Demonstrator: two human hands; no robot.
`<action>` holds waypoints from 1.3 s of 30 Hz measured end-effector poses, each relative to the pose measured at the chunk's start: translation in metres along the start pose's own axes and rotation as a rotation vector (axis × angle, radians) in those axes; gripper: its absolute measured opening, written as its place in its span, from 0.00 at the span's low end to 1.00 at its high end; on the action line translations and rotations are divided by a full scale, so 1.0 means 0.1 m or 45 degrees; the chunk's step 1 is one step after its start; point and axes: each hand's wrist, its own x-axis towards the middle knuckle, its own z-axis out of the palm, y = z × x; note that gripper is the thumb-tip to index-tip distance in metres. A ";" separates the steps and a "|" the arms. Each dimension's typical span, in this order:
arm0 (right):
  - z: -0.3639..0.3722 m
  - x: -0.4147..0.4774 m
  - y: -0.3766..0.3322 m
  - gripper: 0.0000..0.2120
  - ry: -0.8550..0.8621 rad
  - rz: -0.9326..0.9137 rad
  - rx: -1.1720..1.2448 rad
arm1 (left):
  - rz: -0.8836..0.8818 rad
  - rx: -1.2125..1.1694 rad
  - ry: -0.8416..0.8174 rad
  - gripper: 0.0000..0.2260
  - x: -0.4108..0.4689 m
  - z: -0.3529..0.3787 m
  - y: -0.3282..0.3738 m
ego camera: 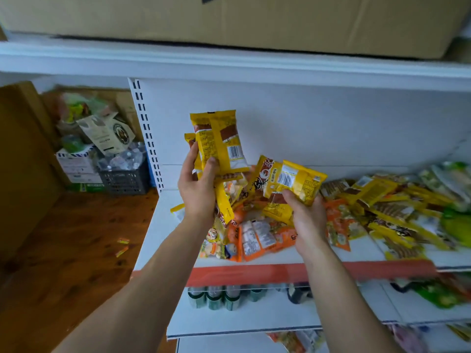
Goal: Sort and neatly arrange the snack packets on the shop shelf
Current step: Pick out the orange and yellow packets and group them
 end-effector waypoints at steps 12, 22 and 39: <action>-1.18 0.53 -0.25 0.12 0.289 -0.070 0.169 | -0.056 0.034 -0.220 0.18 -0.46 1.32 -0.63; -2.42 1.46 -0.66 0.12 0.541 -0.325 0.007 | 0.466 0.412 -0.557 0.22 -0.79 2.69 -1.34; -3.16 2.61 -0.36 0.34 0.211 -0.459 -1.200 | 0.611 1.299 -0.815 0.30 -0.65 3.44 -2.65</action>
